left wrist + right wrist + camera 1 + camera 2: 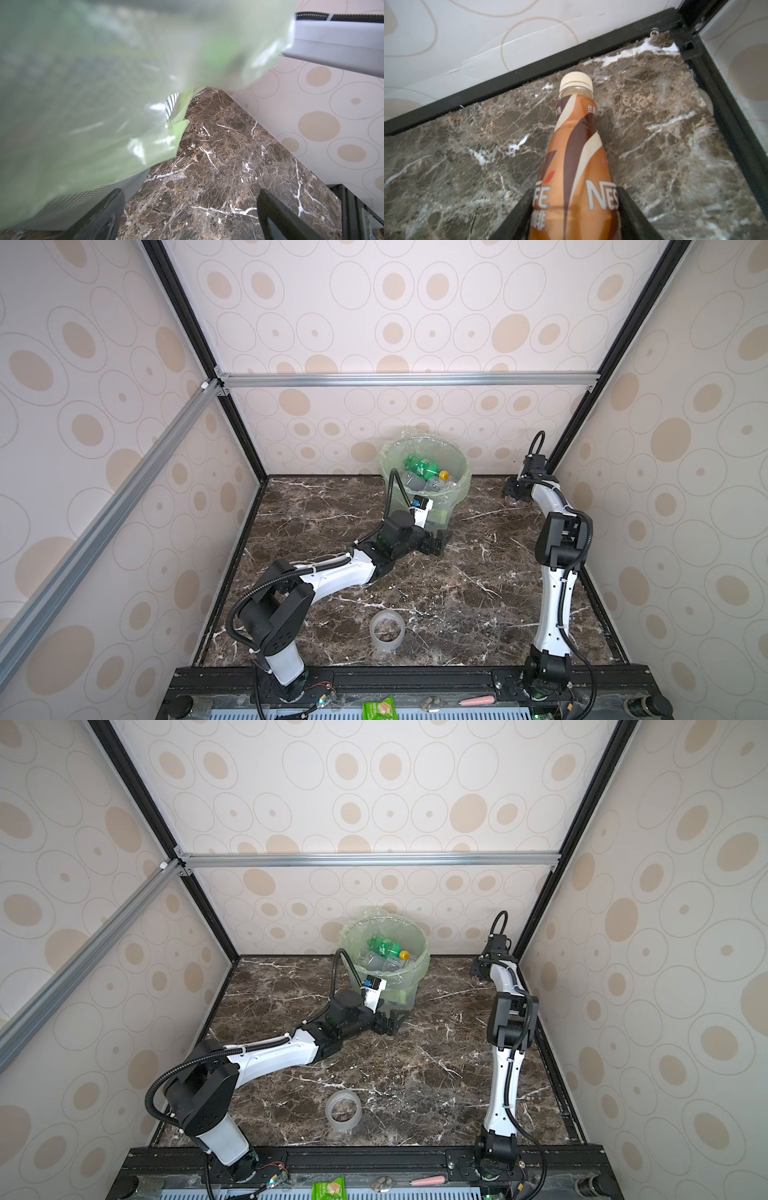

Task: Throw the plastic bottles in the bin
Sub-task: 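Lift the Nescafe bottle and carry it over the bin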

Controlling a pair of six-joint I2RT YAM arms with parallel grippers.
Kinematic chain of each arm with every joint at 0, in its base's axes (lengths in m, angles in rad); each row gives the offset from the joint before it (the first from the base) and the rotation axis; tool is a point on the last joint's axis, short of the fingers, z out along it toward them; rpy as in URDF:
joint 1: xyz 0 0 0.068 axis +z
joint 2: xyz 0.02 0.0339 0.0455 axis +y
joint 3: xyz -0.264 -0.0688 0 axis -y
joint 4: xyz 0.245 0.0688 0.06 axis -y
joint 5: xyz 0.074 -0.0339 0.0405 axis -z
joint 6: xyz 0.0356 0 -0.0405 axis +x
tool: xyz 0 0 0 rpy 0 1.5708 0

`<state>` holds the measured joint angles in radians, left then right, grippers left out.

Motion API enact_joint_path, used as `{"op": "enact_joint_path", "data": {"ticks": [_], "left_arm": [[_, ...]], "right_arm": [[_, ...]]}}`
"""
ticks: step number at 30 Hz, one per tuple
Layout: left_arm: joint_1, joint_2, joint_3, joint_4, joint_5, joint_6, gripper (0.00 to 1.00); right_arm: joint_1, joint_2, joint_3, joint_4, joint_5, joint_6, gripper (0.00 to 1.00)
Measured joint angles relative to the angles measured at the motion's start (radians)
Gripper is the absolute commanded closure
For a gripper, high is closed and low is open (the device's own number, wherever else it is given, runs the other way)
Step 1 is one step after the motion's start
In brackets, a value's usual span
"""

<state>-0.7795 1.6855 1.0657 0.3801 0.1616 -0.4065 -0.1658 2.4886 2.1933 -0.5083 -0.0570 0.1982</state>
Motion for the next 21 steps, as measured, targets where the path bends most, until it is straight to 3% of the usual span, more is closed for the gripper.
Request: {"op": "enact_joint_path", "data": {"ticks": [6,21], "left_arm": [[0.001,-0.021,-0.010,-0.013,-0.007,-0.024,0.01],[0.002,-0.135,-0.043,-0.039,-0.008,-0.077,0.01]], "right_arm": [[0.004,-0.032,-0.018,-0.064,-0.023,0.019,0.76],[0.084,-0.302,-0.373,-0.097,-0.048,0.068,0.79]]}}
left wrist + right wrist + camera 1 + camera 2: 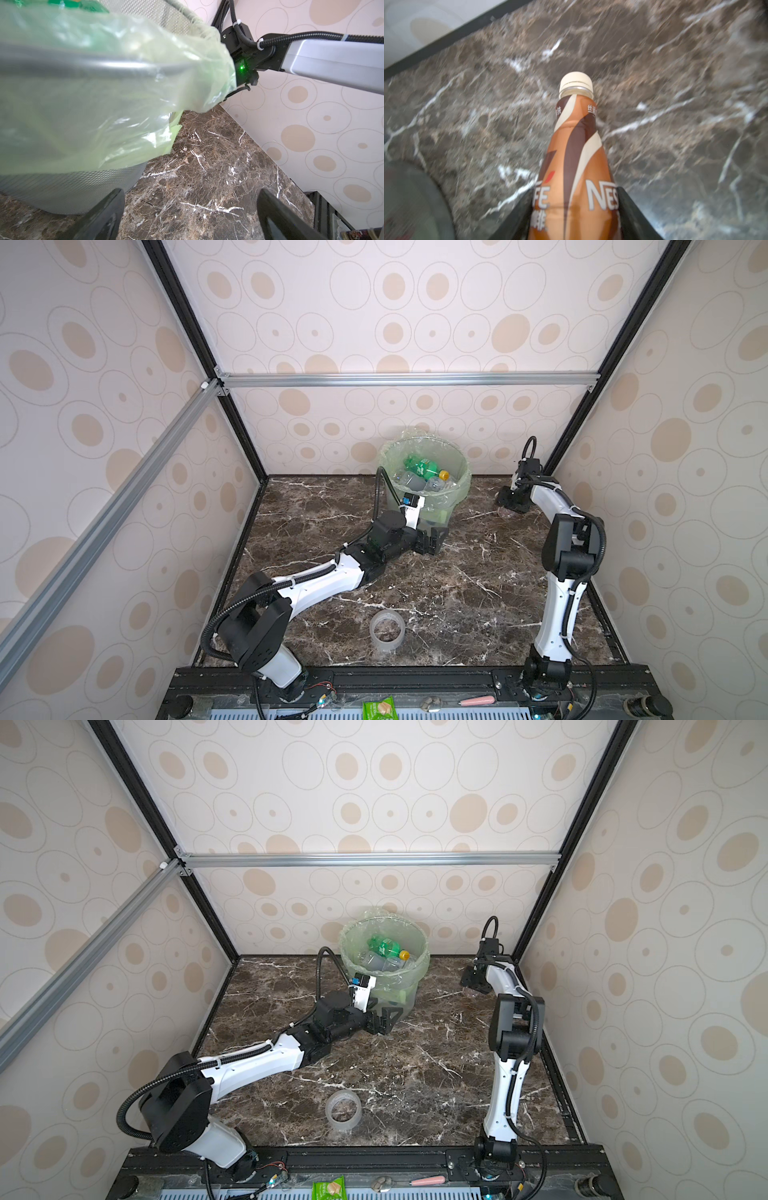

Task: Throw the plastic bottles in the bin
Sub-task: 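Lift the Nescafe bottle and carry it over the bin, then open the right gripper over the bin to drop the Nescafe bottle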

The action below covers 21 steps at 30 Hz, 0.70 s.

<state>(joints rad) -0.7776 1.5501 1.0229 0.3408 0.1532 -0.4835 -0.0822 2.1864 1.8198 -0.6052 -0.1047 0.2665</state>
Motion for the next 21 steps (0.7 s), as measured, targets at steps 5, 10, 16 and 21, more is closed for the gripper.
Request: {"op": "enact_joint_path", "data": {"ticks": [5,10,16,21], "left_arm": [[0.003,-0.040,0.014,-0.071,-0.002,-0.005,0.01],[0.012,-0.071,0.092,-0.156,-0.008,0.001,0.01],[0.030,-0.101,0.244,-0.246,-0.034,0.036,0.01],[0.058,-0.104,0.365,-0.298,-0.062,0.079,0.01]], "right_arm": [[0.068,-0.153,-0.121,-0.014,-0.018,0.025,0.81],[0.086,-0.321,-0.129,-0.032,-0.034,0.044,0.81],[0.085,-0.451,0.044,-0.099,-0.034,0.055,0.81],[0.157,-0.455,0.322,-0.118,-0.035,0.035,0.79]]}}
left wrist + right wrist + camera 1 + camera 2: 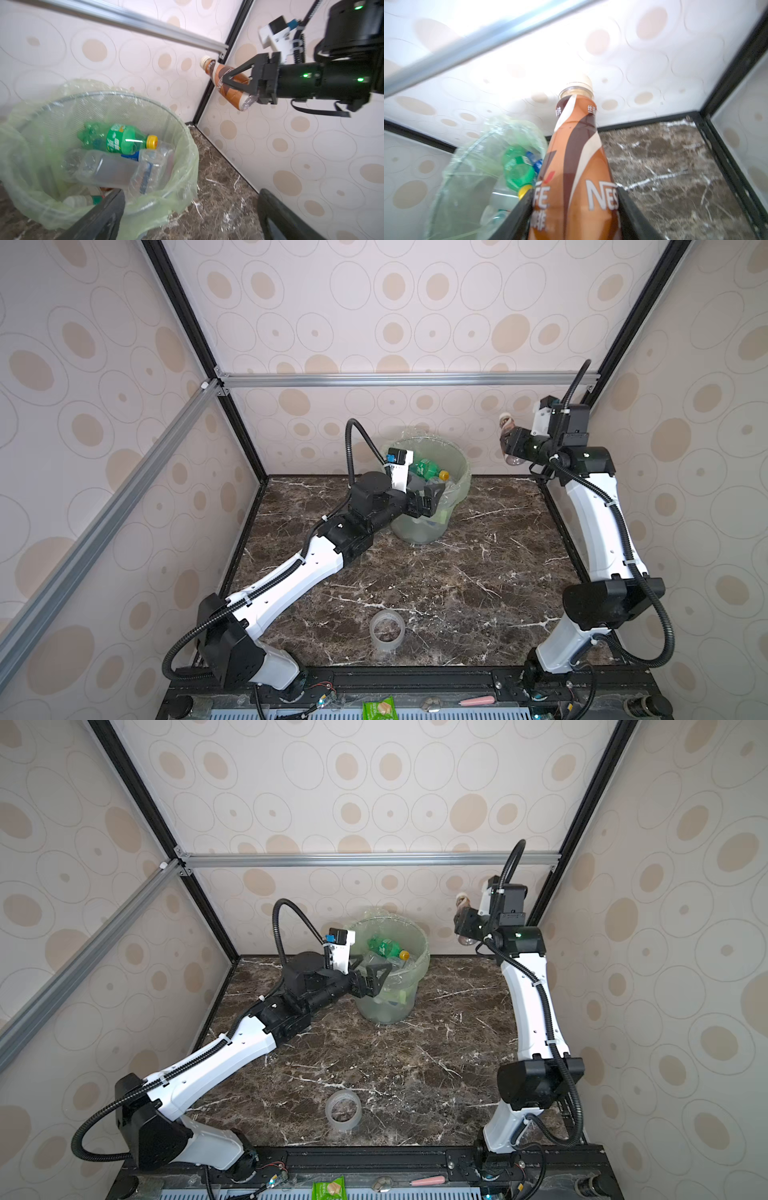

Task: Throw the plastic bottles in the bin
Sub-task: 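Open the right gripper over the bin to drop the Nescafe bottle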

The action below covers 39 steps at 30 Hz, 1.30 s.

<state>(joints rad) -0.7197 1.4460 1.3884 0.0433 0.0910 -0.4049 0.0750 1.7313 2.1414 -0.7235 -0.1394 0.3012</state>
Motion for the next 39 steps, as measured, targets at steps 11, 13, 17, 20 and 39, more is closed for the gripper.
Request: {"op": "enact_joint_path", "data": {"ticks": [11,13,17,20,39], "left_arm": [[0.154,-0.020,0.095,-0.042,-0.027,0.019,0.01],[0.175,-0.025,0.095,-0.043,-0.029,0.019,0.01],[0.188,-0.031,0.091,-0.045,-0.027,0.018,0.01],[0.192,-0.037,0.074,-0.042,-0.018,0.016,0.01],[0.222,-0.111,-0.034,-0.037,0.004,0.002,0.01]], "right_arm": [[0.219,-0.060,0.215,0.149,-0.065,-0.154,0.77],[0.230,-0.065,0.216,0.188,-0.066,-0.161,0.77],[0.246,-0.034,0.247,0.214,-0.067,-0.162,0.77],[0.258,0.026,0.263,0.219,-0.066,-0.151,0.73],[0.326,0.233,0.391,0.013,-0.039,-0.156,0.00]]}}
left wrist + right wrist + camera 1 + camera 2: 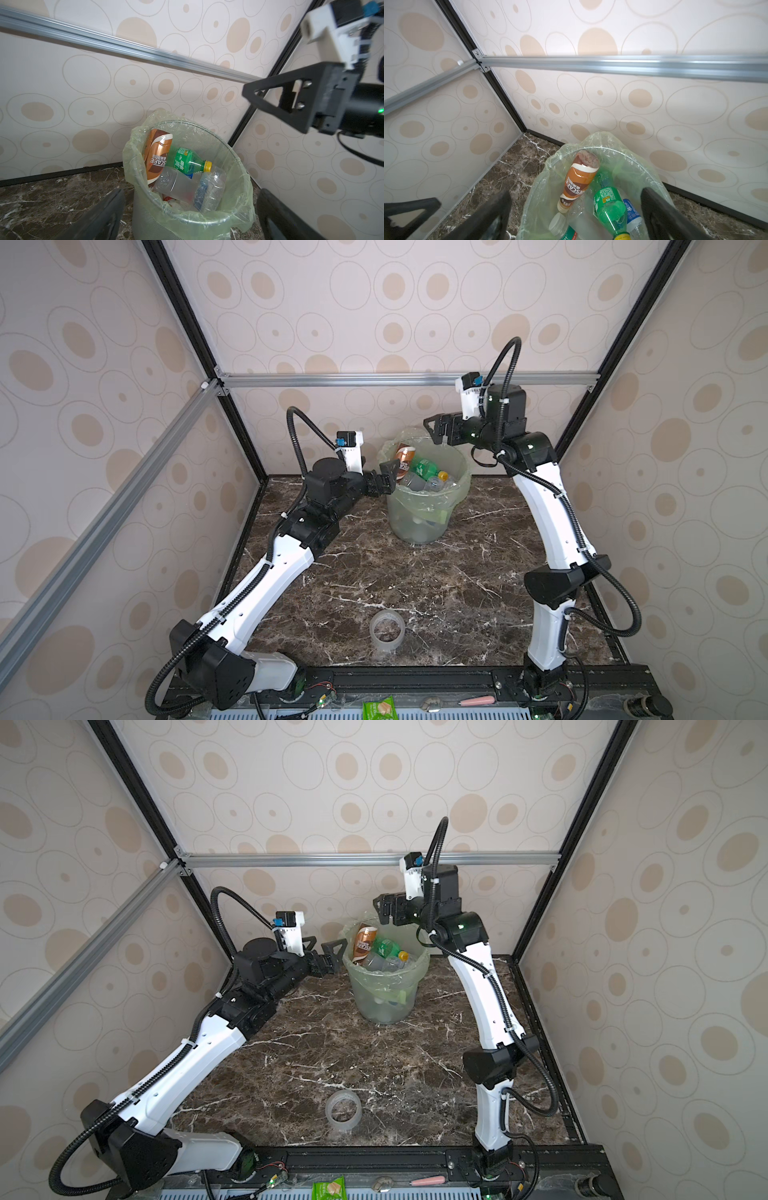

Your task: Throw the plastic bottles in the bin

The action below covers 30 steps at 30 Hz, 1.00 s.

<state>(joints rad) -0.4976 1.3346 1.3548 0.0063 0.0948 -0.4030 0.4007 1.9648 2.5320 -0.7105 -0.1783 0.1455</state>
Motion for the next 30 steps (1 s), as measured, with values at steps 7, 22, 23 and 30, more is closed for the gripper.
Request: {"op": "enact_joint_path", "data": {"ticks": [7,22,23,30], "left_arm": [[0.006,0.000,-0.010,0.001,0.008,-0.007,0.01],[0.163,-0.005,-0.059,0.001,-0.100,0.041,0.01],[0.179,-0.011,-0.084,0.008,-0.123,0.052,0.01],[0.281,-0.077,-0.343,0.095,-0.303,0.090,0.01]], "right_arm": [[0.001,-0.097,-0.005,0.002,0.053,-0.031,0.00],[-0.227,-0.458,-0.782,0.163,0.325,0.011,0.00],[-0.256,-0.492,-0.854,0.183,0.360,0.030,0.00],[-0.377,-0.616,-1.208,0.290,0.579,0.112,0.00]]}}
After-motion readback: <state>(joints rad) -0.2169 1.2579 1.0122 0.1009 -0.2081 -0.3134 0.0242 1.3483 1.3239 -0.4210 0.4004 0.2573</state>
